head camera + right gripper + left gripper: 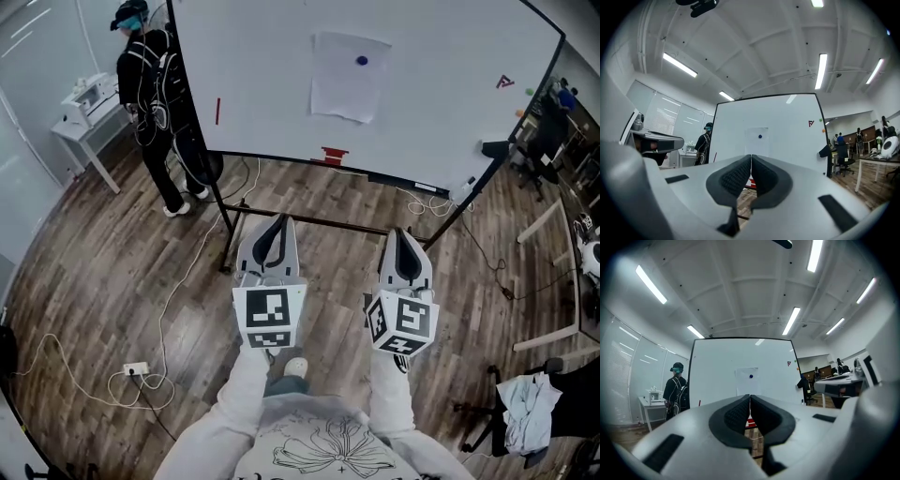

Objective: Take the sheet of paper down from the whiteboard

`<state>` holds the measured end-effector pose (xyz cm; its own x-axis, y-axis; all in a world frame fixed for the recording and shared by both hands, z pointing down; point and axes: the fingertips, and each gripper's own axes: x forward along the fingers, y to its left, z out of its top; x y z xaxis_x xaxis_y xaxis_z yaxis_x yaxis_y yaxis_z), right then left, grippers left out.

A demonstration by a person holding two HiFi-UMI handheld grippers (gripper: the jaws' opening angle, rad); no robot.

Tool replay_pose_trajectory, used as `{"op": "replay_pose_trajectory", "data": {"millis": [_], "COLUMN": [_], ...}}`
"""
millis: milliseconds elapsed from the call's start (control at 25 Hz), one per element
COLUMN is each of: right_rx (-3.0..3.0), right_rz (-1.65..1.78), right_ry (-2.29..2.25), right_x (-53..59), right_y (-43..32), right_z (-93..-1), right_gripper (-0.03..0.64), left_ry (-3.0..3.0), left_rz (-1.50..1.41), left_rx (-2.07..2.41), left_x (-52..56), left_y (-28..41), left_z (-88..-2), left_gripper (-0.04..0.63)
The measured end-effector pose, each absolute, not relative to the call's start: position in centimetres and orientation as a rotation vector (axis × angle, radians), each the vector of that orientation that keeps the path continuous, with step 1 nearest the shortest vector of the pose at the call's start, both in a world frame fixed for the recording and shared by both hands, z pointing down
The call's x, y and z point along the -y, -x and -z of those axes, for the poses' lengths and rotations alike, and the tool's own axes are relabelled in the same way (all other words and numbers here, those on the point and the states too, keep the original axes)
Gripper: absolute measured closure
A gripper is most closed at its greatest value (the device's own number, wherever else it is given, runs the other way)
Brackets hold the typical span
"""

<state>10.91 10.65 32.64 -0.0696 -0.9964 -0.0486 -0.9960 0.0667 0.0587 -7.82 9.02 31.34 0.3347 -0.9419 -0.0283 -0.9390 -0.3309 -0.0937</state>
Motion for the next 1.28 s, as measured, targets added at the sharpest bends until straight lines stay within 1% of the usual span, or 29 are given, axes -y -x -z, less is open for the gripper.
{"op": "replay_pose_trajectory", "data": {"millis": [280, 560, 960, 1280], "right_rx": [2.279, 2.263, 2.326, 2.382], "right_rz": [0.107, 0.092, 0.12, 0.211], "right_ry": [-2.152, -2.147, -2.102, -2.041], "right_x": [-4.7, 1.4, 12.2, 21.0], "right_y": [-10.1, -11.3, -13.3, -14.8], "right_z": [-33.2, -33.9, -33.4, -31.6], "right_gripper": [0.614, 0.614, 0.614, 0.614], "left_ry": [2.501, 2.515, 2.467, 2.427], "left_rz": [0.045, 0.053, 0.048, 0.025], "left_rx": [-1.749, -1.771, -1.827, -1.862], "left_x": [-2.5, 3.5, 13.1, 21.4], "left_y": [8.7, 8.1, 5.9, 3.6], "left_z": [-31.7, -32.6, -32.6, -31.4], "left_gripper": [0.589, 0.589, 0.589, 0.589]}}
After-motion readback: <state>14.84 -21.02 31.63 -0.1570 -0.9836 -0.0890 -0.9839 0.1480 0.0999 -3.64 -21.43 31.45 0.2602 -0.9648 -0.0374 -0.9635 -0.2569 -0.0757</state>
